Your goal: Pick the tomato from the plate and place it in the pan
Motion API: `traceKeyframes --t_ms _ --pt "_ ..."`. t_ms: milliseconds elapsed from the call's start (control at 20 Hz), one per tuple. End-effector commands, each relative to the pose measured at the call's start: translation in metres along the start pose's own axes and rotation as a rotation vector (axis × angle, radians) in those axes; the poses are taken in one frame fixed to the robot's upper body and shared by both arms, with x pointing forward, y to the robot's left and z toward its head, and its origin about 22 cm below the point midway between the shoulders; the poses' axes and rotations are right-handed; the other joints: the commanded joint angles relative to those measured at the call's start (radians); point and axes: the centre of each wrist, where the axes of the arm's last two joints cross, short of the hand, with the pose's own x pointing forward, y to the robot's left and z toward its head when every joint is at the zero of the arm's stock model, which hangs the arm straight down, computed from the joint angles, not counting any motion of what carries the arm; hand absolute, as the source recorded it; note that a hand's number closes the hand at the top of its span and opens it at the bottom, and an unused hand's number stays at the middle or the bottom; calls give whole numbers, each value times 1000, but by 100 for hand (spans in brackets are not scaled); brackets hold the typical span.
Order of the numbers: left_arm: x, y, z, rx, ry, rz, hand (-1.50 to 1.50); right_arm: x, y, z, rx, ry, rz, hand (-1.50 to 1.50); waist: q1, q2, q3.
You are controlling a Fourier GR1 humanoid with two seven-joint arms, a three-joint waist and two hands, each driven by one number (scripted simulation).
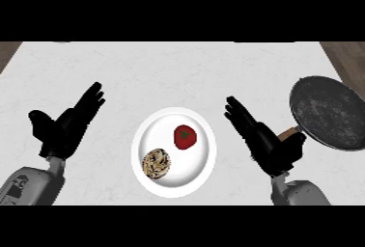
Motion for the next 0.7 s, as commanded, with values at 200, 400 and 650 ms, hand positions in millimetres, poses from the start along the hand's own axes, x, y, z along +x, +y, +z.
traceKeyframes --t_ms 200,400,650 --pt "18 15 -5 153 -97 37 0 80 16 -58 328 -385 -60 150 95 23 17" --pt "11 0 0 188 -62 114 0 73 -50 -53 148 -399 364 150 58 16 16" --pt "15 17 2 203 -46 102 0 45 -106 -35 191 -398 530 -150 41 16 15"
